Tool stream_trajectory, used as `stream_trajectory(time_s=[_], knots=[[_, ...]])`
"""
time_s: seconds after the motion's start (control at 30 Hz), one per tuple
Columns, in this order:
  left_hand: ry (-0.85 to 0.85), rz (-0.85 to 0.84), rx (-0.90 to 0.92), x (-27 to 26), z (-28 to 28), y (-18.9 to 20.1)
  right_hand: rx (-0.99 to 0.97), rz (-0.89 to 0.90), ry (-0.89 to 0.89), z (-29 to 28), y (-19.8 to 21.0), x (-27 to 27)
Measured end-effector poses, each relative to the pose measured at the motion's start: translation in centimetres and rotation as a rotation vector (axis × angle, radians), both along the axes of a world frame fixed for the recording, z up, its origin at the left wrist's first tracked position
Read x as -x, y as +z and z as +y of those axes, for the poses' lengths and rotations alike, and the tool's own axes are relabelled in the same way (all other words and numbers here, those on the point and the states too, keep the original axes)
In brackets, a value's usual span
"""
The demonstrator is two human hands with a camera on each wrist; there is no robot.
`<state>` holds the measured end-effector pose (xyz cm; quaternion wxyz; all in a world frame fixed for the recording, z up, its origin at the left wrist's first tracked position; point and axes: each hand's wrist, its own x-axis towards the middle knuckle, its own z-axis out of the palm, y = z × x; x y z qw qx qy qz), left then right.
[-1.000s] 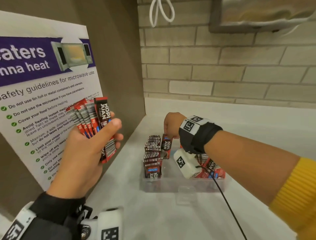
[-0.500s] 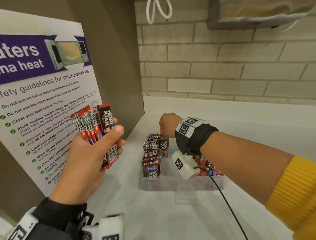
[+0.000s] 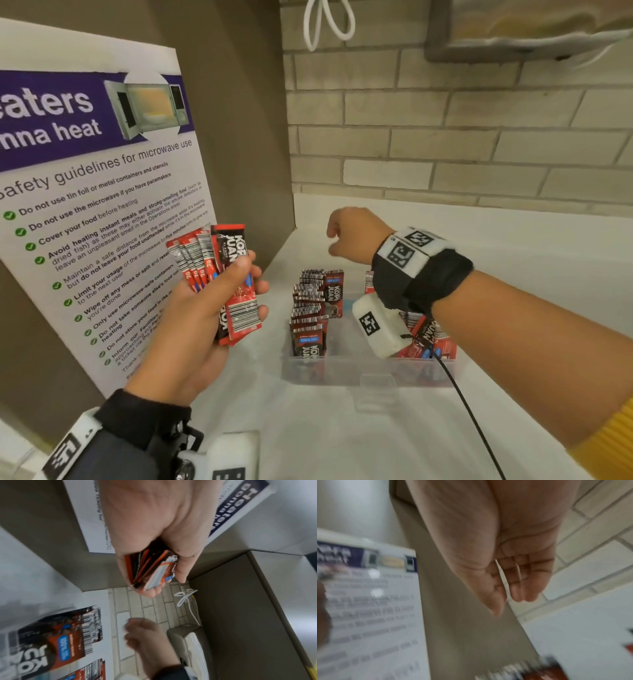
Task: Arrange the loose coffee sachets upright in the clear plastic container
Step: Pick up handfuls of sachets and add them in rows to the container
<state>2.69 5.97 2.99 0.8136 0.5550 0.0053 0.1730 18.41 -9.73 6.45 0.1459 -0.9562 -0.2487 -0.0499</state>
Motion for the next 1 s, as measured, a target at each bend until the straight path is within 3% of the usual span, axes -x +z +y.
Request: stream_trajectory(time_s=[0.07,0.17,0.23,0.53,0.67,0.87,1.0], knots=[[-0.003,0.039,0.037,-0.3,-0.1,-0.2,-0.340,0.030,0.069,-0.2,1.4,2.2],[-0.015,0.076,0.080,-1.0,-0.7,-0.3,-0.696,0.381,0.237,0.8,1.6,6.6],[-0.047,0.076,0.126,-1.3,-1.4,0.0,-0.722,0.506,0.300,1.6,0.2,8.6],[-0.123,0.108,0.228,-1.3,-1.9,0.9,-1.046,0.436,0.222,1.9,-2.3,9.3],[-0.036,0.081,0.190,-1.6,-2.0,1.0,-1.164,0.386,0.258,1.4,-2.0,9.5],[0.041,0.067,0.148,-1.7,-2.2,0.8,-1.192,0.290,0.295,0.7,-2.1,9.2],[-0.008,0.120,0.107,-1.1,-2.2,0.6,-1.285,0.336,0.335,0.4,-2.2,8.7]])
